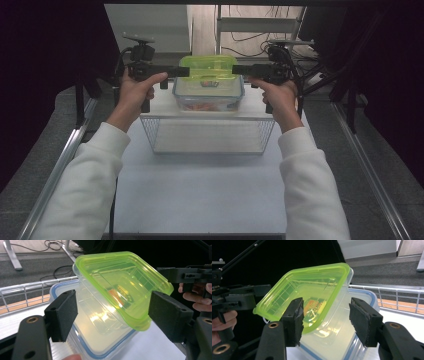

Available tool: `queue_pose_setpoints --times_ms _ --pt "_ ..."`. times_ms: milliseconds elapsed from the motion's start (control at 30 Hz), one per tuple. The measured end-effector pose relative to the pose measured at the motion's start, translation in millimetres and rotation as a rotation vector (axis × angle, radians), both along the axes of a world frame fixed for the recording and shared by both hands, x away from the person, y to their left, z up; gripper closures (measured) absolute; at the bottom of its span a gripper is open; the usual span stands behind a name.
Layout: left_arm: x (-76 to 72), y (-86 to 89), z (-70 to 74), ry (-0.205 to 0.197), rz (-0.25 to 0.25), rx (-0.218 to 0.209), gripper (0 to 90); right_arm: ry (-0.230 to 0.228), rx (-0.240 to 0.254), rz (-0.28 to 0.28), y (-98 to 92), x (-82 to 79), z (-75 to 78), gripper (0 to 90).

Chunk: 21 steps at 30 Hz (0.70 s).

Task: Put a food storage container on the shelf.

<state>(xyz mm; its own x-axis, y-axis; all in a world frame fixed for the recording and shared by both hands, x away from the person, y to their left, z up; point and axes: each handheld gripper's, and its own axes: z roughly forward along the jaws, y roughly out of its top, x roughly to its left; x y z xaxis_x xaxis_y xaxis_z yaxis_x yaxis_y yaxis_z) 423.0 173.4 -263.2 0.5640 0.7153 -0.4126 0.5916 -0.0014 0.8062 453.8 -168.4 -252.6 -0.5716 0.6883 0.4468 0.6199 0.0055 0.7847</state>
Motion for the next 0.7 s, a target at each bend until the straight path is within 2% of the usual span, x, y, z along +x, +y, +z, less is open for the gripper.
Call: queue_pose_setpoints --times_ms 267,400,567,633,700 --pt "-10.4 6.6 3.0 -0.009 -0.023 0.000 23.3 -0.008 -0.038 0.032 -12.7 -14.3 10.2 45.1" --pt "-19.8 12.7 0.4 -0.002 -0.040 0.020 23.0 -0.006 -0.041 0.053 -22.6 -22.5 9.6 44.0" --pt "-43.4 25.3 -4.4 -0.012 -0.061 0.027 21.9 -0.019 -0.045 0.082 -36.9 -39.3 3.8 42.7" --pt "-55.5 28.9 -7.5 -0.023 -0.067 0.047 21.9 -0.026 -0.055 0.089 -43.4 -48.6 -2.8 42.2" --pt "-67.2 31.8 -13.8 -0.027 -0.076 0.046 21.9 -0.028 -0.062 0.097 -48.0 -55.3 -10.5 41.7"
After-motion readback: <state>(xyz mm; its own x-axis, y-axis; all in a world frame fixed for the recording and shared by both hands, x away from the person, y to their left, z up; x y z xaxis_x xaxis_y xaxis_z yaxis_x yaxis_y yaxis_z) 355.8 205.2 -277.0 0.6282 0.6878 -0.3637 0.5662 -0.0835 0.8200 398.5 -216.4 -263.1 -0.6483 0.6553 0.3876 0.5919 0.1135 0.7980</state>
